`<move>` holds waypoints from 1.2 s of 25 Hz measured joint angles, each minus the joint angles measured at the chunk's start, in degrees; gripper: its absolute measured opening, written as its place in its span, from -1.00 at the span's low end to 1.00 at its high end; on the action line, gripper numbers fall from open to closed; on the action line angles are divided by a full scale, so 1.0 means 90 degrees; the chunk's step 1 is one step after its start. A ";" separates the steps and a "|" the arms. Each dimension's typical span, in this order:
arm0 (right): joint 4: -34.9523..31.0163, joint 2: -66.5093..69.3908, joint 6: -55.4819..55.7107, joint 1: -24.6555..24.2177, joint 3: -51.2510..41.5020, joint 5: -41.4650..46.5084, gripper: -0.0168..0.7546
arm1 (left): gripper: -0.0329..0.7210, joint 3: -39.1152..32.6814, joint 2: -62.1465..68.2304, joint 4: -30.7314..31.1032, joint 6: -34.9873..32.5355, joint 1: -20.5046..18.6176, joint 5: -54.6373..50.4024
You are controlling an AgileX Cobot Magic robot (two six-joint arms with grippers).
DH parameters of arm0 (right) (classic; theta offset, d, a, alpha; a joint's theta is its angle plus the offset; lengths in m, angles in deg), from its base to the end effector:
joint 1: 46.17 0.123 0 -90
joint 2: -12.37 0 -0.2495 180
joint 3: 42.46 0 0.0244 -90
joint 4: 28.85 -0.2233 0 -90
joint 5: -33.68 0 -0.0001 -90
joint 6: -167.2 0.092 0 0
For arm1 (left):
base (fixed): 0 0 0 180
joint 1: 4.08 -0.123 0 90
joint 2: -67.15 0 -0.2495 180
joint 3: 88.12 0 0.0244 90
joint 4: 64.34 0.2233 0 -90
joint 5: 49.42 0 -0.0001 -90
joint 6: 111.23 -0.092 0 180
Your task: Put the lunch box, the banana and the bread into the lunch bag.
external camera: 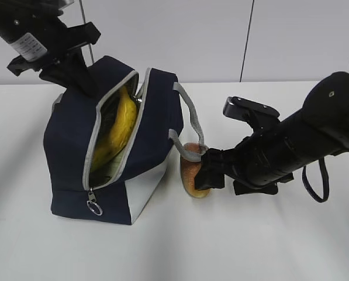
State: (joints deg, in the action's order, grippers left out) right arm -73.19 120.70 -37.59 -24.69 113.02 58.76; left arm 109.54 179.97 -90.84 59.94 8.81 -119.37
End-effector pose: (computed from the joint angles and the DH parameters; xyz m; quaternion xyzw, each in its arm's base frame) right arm 0.2699 0.1356 0.1487 -0.0768 0.9556 0.2172 0.1836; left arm 0.3284 -0.1147 0.2773 0.1327 0.9573 -0.2280 0.1181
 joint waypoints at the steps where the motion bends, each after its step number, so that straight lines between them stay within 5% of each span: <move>1: -0.0011 0.0038 -0.0033 0.0000 0.0050 -0.0056 0.72 | -0.92 0.0000 0.0000 0.0000 0.0000 0.0000 0.0000; 21: -0.0011 0.1655 -0.0368 0.0000 0.1696 -0.0163 0.72 | -0.92 0.0000 0.0000 0.0011 -0.0007 0.0000 0.0000; 30: 0.0174 0.1704 -0.0368 -0.0011 0.1801 0.0055 0.26 | -0.92 0.0000 0.0000 0.0019 -0.0012 0.0000 -0.0006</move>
State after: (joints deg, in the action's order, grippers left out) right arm -71.61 136.03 -40.90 -24.80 129.23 59.26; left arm 109.54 179.97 -90.67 59.83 8.81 -119.43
